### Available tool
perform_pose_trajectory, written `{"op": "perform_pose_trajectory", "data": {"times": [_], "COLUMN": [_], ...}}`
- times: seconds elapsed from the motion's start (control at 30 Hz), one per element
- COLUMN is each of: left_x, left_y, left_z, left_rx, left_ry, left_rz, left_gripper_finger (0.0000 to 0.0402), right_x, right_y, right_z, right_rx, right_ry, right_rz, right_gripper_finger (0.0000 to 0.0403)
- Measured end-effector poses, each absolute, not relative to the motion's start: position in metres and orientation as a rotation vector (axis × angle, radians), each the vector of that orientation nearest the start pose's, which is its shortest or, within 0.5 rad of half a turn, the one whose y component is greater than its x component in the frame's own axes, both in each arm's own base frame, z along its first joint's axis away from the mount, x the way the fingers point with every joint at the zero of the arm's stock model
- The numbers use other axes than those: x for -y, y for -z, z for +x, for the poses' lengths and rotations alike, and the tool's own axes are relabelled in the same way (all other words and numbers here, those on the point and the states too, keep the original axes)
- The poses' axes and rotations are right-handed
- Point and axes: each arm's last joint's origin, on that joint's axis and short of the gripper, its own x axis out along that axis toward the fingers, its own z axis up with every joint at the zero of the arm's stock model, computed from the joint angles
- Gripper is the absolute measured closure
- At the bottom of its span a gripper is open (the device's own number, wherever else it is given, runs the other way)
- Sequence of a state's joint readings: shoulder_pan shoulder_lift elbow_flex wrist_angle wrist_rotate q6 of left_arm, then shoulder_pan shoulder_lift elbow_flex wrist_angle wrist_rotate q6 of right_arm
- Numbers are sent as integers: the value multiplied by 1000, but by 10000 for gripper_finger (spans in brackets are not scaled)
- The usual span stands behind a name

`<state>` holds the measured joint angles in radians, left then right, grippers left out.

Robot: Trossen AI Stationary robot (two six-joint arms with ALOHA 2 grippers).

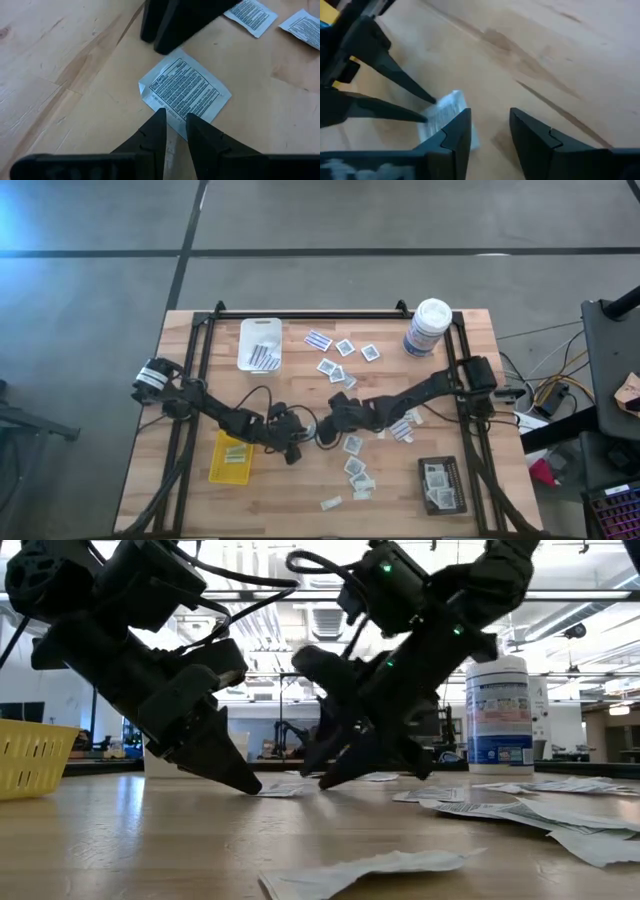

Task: Pick & Place First Aid Supplies
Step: Put the towelette pack into the black bin

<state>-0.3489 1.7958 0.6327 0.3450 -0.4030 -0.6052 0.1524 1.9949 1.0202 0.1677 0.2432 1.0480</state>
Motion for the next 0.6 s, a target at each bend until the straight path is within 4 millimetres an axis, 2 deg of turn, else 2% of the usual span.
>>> {"op": "perform_pose_trajectory", "data": {"times": [0.17, 0.6], "left_x": [90, 90], "left_y": [-91, -90], "left_z": [282, 281], "left_rx": [-711, -714], "left_ry": [-277, -284], "left_rz": [-275, -276], "left_gripper_finger": [321, 321], "right_x": [-52, -56], "right_y": [-104, -105], "right_z": [389, 386], "right_rx": [-671, -788], "right_ry": [452, 368], "right_rz": [859, 943], "right_gripper_finger": [268, 268]}}
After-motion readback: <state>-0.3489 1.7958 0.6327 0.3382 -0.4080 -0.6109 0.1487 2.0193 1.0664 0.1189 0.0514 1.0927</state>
